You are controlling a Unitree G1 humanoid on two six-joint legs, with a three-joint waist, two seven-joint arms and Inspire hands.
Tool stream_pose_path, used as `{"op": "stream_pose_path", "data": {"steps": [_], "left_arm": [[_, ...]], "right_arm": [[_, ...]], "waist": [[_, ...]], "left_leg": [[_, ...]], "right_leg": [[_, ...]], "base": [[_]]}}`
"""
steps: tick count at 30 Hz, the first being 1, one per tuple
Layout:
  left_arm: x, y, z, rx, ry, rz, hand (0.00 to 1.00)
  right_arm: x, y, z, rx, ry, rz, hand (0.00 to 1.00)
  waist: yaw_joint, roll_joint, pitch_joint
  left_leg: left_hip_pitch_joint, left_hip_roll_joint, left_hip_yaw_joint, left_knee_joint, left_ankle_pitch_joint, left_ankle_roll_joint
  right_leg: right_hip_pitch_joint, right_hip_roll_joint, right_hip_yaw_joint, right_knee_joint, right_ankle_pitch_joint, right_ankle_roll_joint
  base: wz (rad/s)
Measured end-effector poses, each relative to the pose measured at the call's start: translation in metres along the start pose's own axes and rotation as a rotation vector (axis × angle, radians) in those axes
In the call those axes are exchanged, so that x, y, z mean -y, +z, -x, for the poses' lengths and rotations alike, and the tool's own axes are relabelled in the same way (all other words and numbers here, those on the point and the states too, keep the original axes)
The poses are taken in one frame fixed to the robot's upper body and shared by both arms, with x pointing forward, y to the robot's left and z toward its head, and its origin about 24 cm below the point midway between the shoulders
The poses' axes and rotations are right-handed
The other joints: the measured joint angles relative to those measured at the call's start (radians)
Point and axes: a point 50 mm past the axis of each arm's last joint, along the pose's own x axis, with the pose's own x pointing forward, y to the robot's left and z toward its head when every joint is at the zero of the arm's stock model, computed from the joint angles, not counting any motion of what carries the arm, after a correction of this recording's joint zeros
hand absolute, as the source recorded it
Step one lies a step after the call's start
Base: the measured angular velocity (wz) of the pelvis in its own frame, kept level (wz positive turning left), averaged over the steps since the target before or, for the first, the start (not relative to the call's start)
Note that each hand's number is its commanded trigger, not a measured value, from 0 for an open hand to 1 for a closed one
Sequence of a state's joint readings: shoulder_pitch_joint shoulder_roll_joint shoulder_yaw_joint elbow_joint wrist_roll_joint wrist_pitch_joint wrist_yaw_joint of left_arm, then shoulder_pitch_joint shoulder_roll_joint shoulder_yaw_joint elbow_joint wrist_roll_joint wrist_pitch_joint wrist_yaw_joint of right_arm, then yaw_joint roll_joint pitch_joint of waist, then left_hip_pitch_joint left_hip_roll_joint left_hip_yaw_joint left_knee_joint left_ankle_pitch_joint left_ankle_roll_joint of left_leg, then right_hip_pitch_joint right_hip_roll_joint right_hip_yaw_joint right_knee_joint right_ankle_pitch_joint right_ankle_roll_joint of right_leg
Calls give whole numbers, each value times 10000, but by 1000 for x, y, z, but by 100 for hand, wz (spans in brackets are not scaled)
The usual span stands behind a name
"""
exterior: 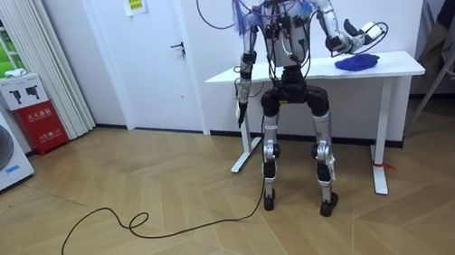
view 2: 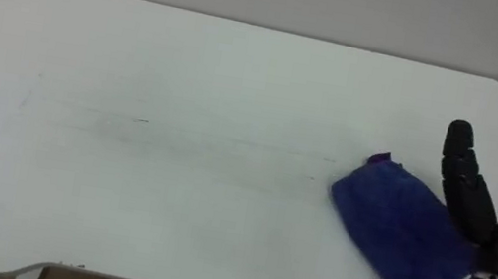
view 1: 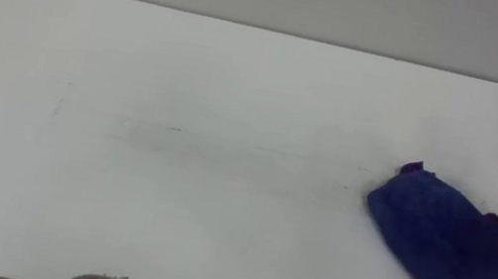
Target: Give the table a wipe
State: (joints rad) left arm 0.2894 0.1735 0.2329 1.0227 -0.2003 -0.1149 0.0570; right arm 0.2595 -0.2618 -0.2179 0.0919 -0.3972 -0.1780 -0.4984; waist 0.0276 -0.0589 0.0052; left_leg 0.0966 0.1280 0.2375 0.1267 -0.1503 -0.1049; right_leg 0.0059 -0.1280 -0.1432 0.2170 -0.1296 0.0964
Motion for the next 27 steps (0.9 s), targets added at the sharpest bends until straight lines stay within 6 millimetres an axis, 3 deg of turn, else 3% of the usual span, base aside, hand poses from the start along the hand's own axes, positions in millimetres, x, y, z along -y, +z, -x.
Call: {"op": "stream_pose_path", "data": {"steps": [5, 10, 12, 18, 22, 24, 27], "left_arm": [[0, 0, 0, -5, -32, 4, 0], [-1, -1, 0, -56, 92, 48, 0], [-3, -3, 1, -115, 259, 57, 0], [-8, -5, 2, -193, 648, 655, 0], [-12, -8, 3, -311, 988, 1229, 0], [-14, -12, 4, -396, 1077, 1387, 0], [-16, -15, 6, -476, 1134, 1395, 0]], "right_arm": [[1, 0, 0, -14, -95, 0, 0], [11, -7, -2, -366, -1358, -154, 0], [16, -19, 0, -1055, -2012, -499, 0], [39, -80, 22, -5070, -4810, -2236, 0], [43, -114, 52, -8001, -6583, -3835, 0], [51, -131, 70, -9356, -7766, -4526, 0], [56, -150, 96, -10771, -8711, -4639, 0]], "waist": [[-4, -4, -1], [-80, -29, -24], [-150, -52, -42], [-515, 25, -66], [-835, 30, -60], [-1170, 84, -143], [-1344, 113, -173]], "left_leg": [[-9, -1, -1, 1, 0, 0], [-135, 0, -6, 8, 0, 0], [-131, -1, -42, 10, 0, 0], [-223, 2, -253, 9, -28, -9], [-248, 1, -243, 20, -44, -4], [-303, -10, -298, 42, -57, -2], [-294, -10, -340, 49, -55, 0]], "right_leg": [[15, 1, -5, -44, 0, 0], [-71, 9, -5, -117, 1, 0], [-37, 9, -9, -118, 1, 0], [21, 5, -234, -152, -15, 24], [-22, -6, -216, -139, -30, 29], [-16, -18, -216, -181, -86, 40], [17, -17, -208, -146, -93, 33]], "base": [[0], [0], [6], [9], [0], [5], [5]]}}
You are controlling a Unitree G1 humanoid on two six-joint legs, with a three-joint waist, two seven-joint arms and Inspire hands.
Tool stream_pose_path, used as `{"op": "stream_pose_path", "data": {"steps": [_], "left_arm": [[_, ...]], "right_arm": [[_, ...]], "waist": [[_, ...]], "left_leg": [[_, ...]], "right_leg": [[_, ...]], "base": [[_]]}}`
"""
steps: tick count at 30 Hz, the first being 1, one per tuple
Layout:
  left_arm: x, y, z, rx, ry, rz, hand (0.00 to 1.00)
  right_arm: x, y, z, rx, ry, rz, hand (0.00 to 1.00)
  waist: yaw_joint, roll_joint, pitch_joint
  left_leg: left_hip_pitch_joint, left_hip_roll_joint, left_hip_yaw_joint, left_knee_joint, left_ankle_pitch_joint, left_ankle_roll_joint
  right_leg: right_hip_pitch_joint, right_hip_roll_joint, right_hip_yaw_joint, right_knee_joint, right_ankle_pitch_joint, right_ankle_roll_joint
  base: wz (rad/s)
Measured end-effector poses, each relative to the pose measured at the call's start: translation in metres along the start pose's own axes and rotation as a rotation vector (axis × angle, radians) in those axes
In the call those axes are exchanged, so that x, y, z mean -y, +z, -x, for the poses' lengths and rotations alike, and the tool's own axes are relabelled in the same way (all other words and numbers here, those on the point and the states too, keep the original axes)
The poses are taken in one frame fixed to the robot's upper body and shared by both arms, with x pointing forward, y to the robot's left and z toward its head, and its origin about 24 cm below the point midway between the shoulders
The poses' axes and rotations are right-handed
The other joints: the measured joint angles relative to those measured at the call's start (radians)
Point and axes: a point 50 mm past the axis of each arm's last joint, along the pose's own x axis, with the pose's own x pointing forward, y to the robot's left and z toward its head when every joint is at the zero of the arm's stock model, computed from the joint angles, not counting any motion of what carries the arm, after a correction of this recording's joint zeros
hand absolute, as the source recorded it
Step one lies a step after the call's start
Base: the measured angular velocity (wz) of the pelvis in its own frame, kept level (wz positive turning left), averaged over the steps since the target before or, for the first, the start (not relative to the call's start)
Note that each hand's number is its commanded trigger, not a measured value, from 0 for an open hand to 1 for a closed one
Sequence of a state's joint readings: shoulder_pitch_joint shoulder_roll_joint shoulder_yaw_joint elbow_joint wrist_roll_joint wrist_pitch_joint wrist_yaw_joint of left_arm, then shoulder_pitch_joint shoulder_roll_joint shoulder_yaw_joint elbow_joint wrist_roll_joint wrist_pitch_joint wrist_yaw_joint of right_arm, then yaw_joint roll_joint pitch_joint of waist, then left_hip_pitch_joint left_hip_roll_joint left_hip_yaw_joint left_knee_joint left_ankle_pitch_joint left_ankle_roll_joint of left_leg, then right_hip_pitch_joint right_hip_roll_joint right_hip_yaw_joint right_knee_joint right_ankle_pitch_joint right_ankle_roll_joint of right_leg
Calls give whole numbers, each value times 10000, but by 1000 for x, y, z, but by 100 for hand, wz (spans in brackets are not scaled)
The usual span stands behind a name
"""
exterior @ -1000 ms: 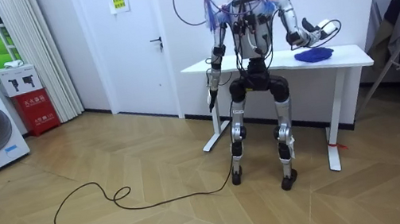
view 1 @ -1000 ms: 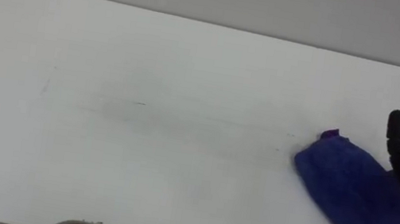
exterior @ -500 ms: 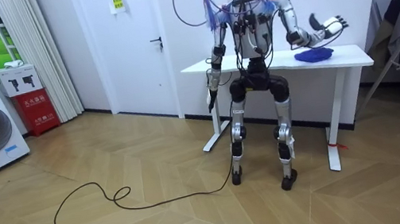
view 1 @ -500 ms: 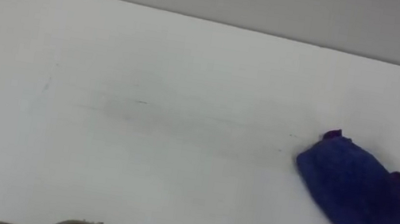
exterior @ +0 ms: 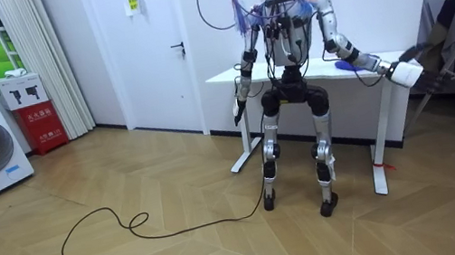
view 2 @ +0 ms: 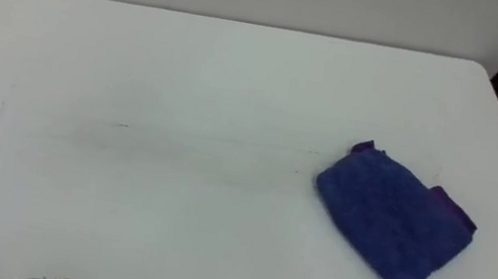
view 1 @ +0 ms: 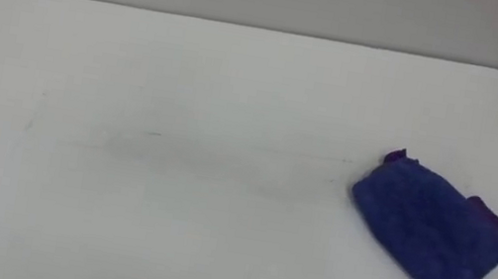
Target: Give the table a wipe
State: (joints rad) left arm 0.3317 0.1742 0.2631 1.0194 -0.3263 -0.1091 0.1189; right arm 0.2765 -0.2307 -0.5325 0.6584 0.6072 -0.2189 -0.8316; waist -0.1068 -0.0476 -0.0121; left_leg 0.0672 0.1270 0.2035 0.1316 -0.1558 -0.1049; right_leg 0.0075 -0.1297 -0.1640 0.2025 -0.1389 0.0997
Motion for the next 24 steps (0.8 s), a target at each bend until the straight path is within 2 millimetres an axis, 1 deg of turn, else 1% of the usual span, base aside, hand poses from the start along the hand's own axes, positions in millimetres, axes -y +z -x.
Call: {"op": "stream_pose_path", "data": {"steps": [1, 3, 4, 5, 7, 10, 12, 16, 17, 18, 19, 21, 22, 23, 24], "left_arm": [[0, 0, 0, -8, 5, -9, 0], [1, 2, -1, 45, -14, -13, 0], [1, 2, -1, 51, -17, -13, 0], [1, 2, -1, 61, -25, -15, 0], [2, 4, -1, 105, -57, -18, 0], [3, 4, -1, 118, -89, -27, 0], [2, 2, -1, 76, -56, -35, 0], [2, 3, -1, 80, -44, -39, 0], [3, 4, -1, 97, -73, -96, 0], [4, 3, -1, 98, -95, -127, 0], [5, 1, -1, 30, -122, -104, 0], [8, -5, 0, -225, -147, -105, 0], [8, -6, 1, -257, -170, -112, 0], [12, -7, 1, -283, -235, -91, 0], [13, -7, 1, -286, -281, -168, 0]], "right_arm": [[9, -10, -3, -556, -519, -9, 0], [25, -23, -5, -1241, -1450, -16, 0], [27, -25, -5, -1359, -1656, -14, 0], [31, -28, -6, -1635, -2062, -243, 0], [38, -32, -7, -2056, -2722, -767, 0], [47, -40, -6, -2607, -3481, -1303, 0], [53, -50, -3, -3117, -3981, -1665, 0], [64, -68, 1, -4001, -4549, -1699, 0], [69, -76, 3, -4186, -4499, -1466, 0], [72, -81, 5, -4283, -4420, -1303, 0], [75, -91, 10, -4487, -4092, -917, 0], [73, -107, 21, -4633, -2753, 539, 0], [69, -110, 24, -4549, -2217, 1079, 0], [66, -115, 28, -4163, -1105, 2341, 0], [61, -117, 31, -3922, -420, 3042, 0]], "waist": [[-76, -3, -1], [-158, 19, -5], [-193, 27, 2], [-260, 61, 23], [-290, 81, 36], [-282, 90, 31], [-286, 91, 25], [-258, 97, 9], [-273, 92, 7], [-255, 98, 6], [-249, 105, 4], [-208, 119, 3], [-191, 130, 8], [-140, 134, 9], [-69, 142, 14]], "left_leg": [[5, -1, 4, 15, 0, 0], [32, -1, 11, 31, 1, 1], [53, -1, 12, 30, 0, 1], [88, -3, 7, 29, -1, -1], [139, -4, -2, 23, -4, -5], [157, -9, -2, 30, -5, -5], [112, -26, -10, 47, -4, -2], [4, -63, -89, 68, -6, 4], [-93, -75, -168, 116, -6, 5], [-117, -78, -171, 138, -7, 7], [-139, -85, -184, 149, -8, 8], [-90, -89, -180, 154, -10, 11], [-81, -89, -179, 153, -10, 11], [-80, -91, -159, 147, -11, 12], [-67, -91, -142, 142, -11, 12]], "right_leg": [[0, -2, 11, 9, -1, -1], [23, -1, 21, 12, -3, -2], [41, 0, 21, 12, -7, -2], [81, -1, 16, 6, -48, 10], [90, -1, 15, 27, -107, 5], [102, -17, 6, 44, -112, 3], [75, -41, 14, 136, -116, 5], [8, -59, 93, 195, -220, 23], [-7, -65, 84, 182, -236, 22], [-23, -66, 85, 181, -238, 21], [-16, -79, 46, 180, -238, 21], [7, -81, 93, 191, -237, 20], [10, -80, 99, 192, -237, 20], [-6, -78, 116, 186, -237, 21], [-26, -70, 161, 191, -236, 21]], "base": [[0], [0], [0], [0], [0], [0], [0], [8], [12], [14], [0], [-2], [-4], [-4], [-12]]}}
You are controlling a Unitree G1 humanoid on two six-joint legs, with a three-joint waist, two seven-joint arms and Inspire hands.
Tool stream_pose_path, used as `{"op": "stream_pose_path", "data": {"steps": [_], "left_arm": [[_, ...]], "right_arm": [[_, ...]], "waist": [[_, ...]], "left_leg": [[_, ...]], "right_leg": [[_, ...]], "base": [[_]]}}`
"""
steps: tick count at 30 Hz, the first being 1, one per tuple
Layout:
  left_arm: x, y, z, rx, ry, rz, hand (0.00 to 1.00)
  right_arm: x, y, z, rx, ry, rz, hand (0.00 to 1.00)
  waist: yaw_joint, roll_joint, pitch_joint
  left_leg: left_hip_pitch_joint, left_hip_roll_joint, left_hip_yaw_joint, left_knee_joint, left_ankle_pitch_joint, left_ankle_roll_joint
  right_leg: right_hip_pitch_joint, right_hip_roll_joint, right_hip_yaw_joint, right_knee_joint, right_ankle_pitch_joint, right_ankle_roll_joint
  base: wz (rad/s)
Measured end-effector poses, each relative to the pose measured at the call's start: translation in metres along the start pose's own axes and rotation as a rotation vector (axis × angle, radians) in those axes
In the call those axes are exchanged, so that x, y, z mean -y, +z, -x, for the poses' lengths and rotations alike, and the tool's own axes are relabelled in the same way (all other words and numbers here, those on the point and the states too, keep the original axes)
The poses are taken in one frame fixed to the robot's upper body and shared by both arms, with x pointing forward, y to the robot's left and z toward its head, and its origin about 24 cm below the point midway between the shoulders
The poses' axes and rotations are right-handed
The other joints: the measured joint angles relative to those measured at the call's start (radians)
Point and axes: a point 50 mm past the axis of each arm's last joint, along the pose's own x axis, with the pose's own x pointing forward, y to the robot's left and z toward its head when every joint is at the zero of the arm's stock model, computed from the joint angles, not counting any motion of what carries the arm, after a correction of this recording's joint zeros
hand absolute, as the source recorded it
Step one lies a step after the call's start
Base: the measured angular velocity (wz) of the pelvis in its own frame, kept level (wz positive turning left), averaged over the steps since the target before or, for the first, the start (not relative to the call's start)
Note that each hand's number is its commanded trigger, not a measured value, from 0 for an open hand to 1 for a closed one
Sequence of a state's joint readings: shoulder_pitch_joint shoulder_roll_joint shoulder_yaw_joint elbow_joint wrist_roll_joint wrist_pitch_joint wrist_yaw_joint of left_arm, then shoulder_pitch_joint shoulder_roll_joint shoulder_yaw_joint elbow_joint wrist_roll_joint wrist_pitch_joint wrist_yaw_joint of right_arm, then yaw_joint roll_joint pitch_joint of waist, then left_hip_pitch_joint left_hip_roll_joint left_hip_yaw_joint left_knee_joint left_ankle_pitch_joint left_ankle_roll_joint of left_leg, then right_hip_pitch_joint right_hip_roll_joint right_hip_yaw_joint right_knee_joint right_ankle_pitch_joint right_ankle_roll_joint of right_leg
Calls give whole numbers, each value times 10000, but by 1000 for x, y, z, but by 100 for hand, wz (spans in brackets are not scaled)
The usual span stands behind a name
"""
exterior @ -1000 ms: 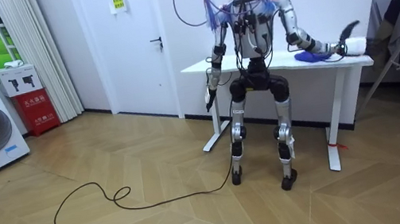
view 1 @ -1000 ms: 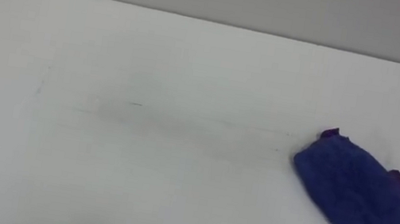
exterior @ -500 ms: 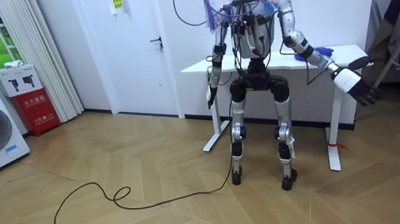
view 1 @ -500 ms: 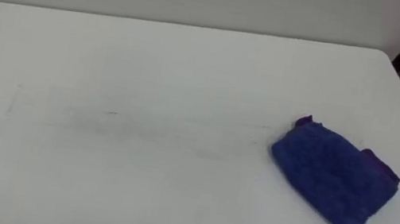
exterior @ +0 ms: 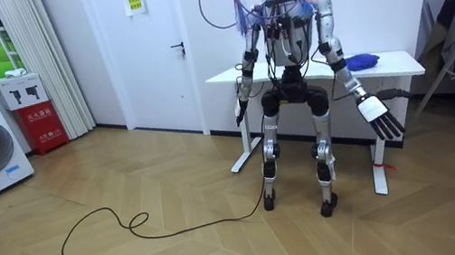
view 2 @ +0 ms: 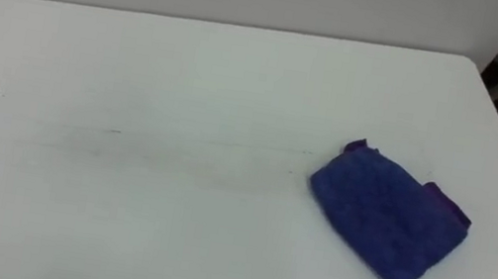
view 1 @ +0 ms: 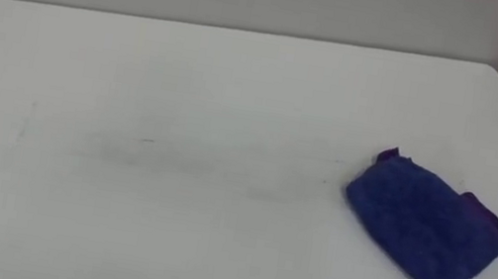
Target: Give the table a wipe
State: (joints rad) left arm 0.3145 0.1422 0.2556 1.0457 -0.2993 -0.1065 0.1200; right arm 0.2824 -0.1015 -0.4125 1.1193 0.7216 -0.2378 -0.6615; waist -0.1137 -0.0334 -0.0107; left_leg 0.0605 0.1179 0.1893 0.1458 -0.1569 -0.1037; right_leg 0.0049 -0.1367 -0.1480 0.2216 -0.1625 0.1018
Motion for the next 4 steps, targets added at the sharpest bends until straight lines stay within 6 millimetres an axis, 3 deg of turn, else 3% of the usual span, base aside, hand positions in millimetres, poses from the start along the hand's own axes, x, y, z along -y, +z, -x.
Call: {"op": "stream_pose_path", "data": {"steps": [2, 4], "left_arm": [[13, 4, -2, 15, -354, -567, 0], [20, 4, -2, -5, -638, -1151, 0]], "right_arm": [[-17, -4, 9, 1364, 1876, 3114, 0], [-37, -3, 19, 2442, 3338, 5065, 0]], "waist": [[429, 24, 17], [559, 51, 29]], "left_leg": [[36, 1, 17, -9, -11, 8], [50, 1, -12, -14, -35, 11]], "right_leg": [[-22, 22, 78, -23, 24, -4], [-17, 35, 63, -151, 58, 1]], "base": [[-9], [0]]}}
